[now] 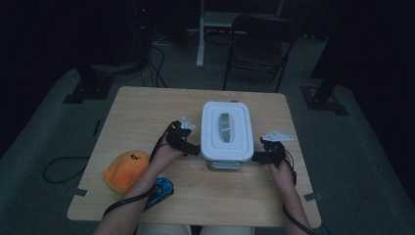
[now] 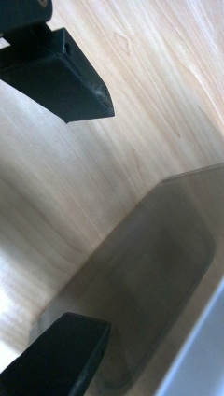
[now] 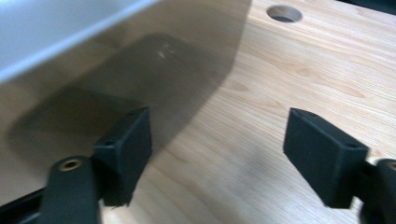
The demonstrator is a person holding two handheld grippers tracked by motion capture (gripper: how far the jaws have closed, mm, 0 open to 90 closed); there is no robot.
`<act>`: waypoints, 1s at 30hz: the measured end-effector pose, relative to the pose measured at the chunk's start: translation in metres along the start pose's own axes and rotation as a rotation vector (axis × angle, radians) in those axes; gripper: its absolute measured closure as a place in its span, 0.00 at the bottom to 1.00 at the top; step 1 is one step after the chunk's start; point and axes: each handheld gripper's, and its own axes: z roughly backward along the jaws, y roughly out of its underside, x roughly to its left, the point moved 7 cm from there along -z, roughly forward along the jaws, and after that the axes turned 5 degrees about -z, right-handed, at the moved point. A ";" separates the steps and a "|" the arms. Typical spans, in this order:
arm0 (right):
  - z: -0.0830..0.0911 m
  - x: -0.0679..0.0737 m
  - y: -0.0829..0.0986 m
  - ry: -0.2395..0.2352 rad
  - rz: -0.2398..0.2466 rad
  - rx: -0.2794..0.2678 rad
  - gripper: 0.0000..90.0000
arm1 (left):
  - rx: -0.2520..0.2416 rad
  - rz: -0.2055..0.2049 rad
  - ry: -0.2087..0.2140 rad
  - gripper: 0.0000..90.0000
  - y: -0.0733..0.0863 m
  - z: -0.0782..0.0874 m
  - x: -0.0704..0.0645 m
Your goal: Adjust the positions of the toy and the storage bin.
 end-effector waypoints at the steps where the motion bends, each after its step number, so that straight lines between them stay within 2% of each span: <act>1: -0.002 -0.002 0.000 0.010 -0.008 0.001 0.22 | 0.004 0.001 -0.002 0.02 0.000 -0.002 0.002; 10: -0.025 -0.018 -0.008 0.029 -0.053 0.052 0.20 | 0.012 0.047 -0.011 0.02 -0.009 -0.019 0.023; 12: -0.029 -0.022 -0.010 0.031 -0.070 0.053 0.20 | 0.020 0.031 -0.019 0.02 -0.013 -0.019 0.024; 14: -0.029 -0.022 -0.013 0.002 -0.089 0.046 0.22 | 0.024 0.019 -0.025 0.02 -0.014 -0.020 0.023; 19: -0.028 -0.021 -0.017 -0.003 -0.073 0.061 0.28 | 0.035 0.028 -0.012 0.02 -0.013 -0.018 0.019; 26: -0.020 -0.014 -0.017 -0.013 -0.007 0.058 0.31 | 0.032 -0.004 -0.013 0.02 -0.012 -0.012 0.008; 30: -0.016 -0.011 -0.015 -0.031 -0.001 0.048 0.32 | 0.030 -0.006 -0.010 0.02 -0.011 -0.009 0.004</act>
